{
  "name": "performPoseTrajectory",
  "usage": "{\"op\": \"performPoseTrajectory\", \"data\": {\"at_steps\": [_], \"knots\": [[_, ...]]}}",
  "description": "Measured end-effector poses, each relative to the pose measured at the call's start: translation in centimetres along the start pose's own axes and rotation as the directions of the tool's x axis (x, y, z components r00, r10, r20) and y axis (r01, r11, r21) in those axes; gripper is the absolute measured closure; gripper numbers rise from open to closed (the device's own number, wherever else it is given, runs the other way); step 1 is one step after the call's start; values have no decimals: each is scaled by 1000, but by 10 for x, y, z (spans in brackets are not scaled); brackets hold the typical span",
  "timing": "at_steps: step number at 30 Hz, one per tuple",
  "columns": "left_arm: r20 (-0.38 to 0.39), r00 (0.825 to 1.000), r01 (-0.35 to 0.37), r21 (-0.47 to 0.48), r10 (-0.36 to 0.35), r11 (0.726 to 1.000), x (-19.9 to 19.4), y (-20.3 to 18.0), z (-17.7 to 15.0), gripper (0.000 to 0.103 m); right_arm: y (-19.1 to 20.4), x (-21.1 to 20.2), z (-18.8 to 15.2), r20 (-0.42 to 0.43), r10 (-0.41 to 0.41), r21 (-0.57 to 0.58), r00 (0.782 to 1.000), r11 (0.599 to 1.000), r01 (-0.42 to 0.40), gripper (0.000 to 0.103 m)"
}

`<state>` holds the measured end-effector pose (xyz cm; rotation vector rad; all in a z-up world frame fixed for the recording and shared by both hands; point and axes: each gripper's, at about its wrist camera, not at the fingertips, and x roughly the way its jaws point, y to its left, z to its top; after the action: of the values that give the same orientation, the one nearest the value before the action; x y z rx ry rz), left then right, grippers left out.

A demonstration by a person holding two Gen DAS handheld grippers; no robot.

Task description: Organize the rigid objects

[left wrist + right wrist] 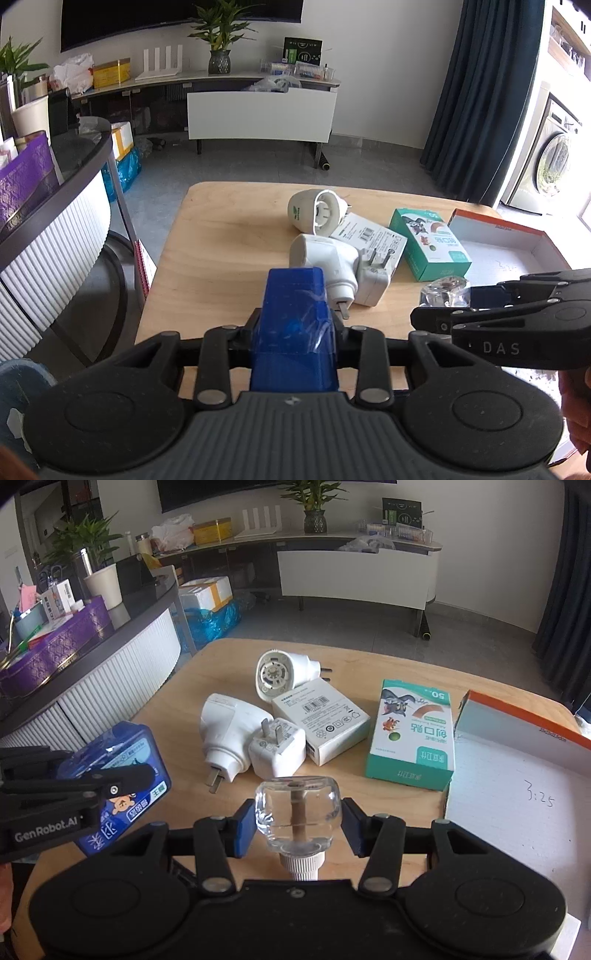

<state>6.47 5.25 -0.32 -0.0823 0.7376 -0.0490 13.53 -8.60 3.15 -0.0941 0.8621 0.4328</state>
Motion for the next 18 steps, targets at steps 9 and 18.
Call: {"op": "performPoseTrajectory", "data": {"at_steps": [9,18], "knots": [[23,1000,-10,11,10,1000,-28,-34,4,69,-3,-53,-9,52,-34,68,998,997,30,43],[50,998,32,30,-33,999,-47,-69,5,69,-25,-98,-30,78,-97,156,992,984,84,43]]}}
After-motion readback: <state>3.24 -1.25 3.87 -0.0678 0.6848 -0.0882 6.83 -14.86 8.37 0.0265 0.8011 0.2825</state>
